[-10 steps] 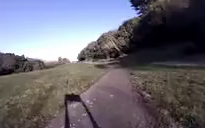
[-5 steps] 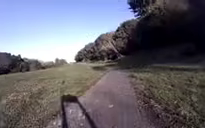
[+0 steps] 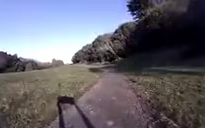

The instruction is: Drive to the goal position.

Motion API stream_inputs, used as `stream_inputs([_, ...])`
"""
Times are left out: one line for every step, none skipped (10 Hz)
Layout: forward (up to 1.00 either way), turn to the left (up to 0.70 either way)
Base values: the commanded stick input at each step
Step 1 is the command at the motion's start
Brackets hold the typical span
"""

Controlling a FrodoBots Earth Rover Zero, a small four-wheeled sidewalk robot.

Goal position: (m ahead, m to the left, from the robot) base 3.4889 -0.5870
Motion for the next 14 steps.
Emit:
stream_inputs([0.70, 0.00])
stream_inputs([0.70, 0.00])
stream_inputs([0.70, 0.00])
stream_inputs([0.70, 0.00])
stream_inputs([0.70, 0.00])
stream_inputs([0.70, 0.00])
stream_inputs([0.70, 0.00])
stream_inputs([0.70, 0.00])
stream_inputs([0.70, 0.00])
stream_inputs([0.70, 0.00])
stream_inputs([0.70, 0.00])
stream_inputs([0.70, 0.00])
stream_inputs([0.70, 0.00])
stream_inputs([0.70, 0.00])
